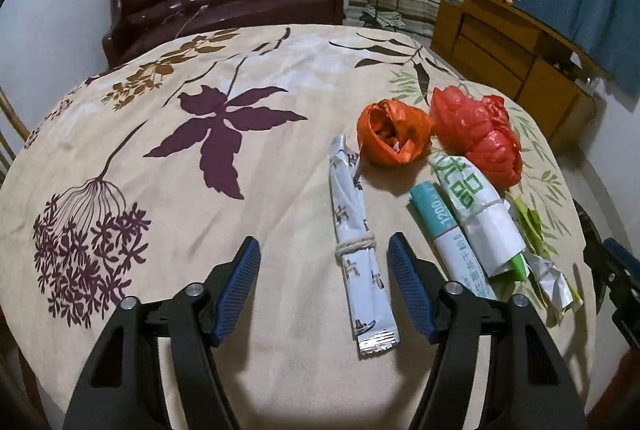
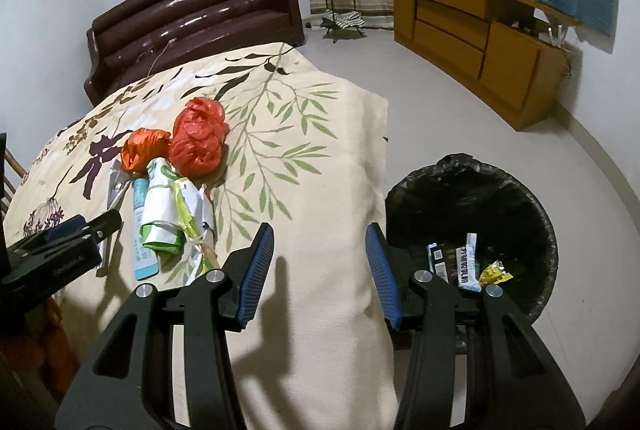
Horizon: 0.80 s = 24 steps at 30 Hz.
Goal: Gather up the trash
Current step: 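Grasp the string-tied white paper roll with the left gripper while the right gripper grasps the yellow-green foil wrapper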
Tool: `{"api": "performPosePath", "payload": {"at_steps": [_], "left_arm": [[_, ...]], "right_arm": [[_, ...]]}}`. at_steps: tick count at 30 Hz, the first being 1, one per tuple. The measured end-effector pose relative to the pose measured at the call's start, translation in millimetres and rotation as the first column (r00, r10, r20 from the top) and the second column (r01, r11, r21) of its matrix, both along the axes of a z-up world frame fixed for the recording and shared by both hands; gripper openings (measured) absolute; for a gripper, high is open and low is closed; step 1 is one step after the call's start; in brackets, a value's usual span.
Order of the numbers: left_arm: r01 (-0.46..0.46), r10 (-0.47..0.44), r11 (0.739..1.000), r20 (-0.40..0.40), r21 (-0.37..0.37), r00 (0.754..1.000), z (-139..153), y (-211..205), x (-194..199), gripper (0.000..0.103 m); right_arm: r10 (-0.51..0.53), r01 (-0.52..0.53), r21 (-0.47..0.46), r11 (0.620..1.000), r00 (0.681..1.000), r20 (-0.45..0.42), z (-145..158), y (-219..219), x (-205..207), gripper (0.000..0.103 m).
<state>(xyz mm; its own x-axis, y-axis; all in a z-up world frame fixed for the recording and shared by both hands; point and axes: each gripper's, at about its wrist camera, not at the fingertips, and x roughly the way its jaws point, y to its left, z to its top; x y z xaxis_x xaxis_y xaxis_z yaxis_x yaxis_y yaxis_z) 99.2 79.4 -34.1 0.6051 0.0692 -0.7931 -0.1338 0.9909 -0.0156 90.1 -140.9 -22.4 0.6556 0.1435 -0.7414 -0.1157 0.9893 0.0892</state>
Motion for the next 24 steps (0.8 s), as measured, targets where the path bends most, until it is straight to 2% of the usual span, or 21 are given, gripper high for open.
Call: {"api": "performPosePath", "payload": {"at_steps": [1, 3, 7, 15, 24], "left_arm": [[0.009, -0.009, 1.0, 0.002, 0.012, 1.0, 0, -1, 0, 0.05], [0.031, -0.031, 0.999, 0.005, 0.034, 0.999, 0, -2, 0, 0.042], [0.048, -0.049, 0.997, 0.014, 0.064, 0.999, 0, 0, -2, 0.019], [0.067, -0.068, 0.997, 0.022, 0.031, 0.997, 2, 10, -7, 0.018], [0.039, -0.04, 0.999, 0.023, 0.035, 0.999, 3, 26, -15, 0.018]], "right_arm": [[0.002, -0.002, -0.001, 1.0, 1.0, -0.002, -1, 1, 1, 0.046], [0.006, -0.006, -0.002, 1.0, 1.0, -0.004, -1, 4, 2, 0.046], [0.016, -0.016, -0.005, 1.0, 1.0, -0.005, -2, 9, 2, 0.047], [0.059, -0.059, -0.004, 0.998, 0.998, 0.004, 4, 25, 0, 0.047], [0.128, -0.128, -0.023, 0.992, 0.992, 0.003, 7, 50, -5, 0.046]]}}
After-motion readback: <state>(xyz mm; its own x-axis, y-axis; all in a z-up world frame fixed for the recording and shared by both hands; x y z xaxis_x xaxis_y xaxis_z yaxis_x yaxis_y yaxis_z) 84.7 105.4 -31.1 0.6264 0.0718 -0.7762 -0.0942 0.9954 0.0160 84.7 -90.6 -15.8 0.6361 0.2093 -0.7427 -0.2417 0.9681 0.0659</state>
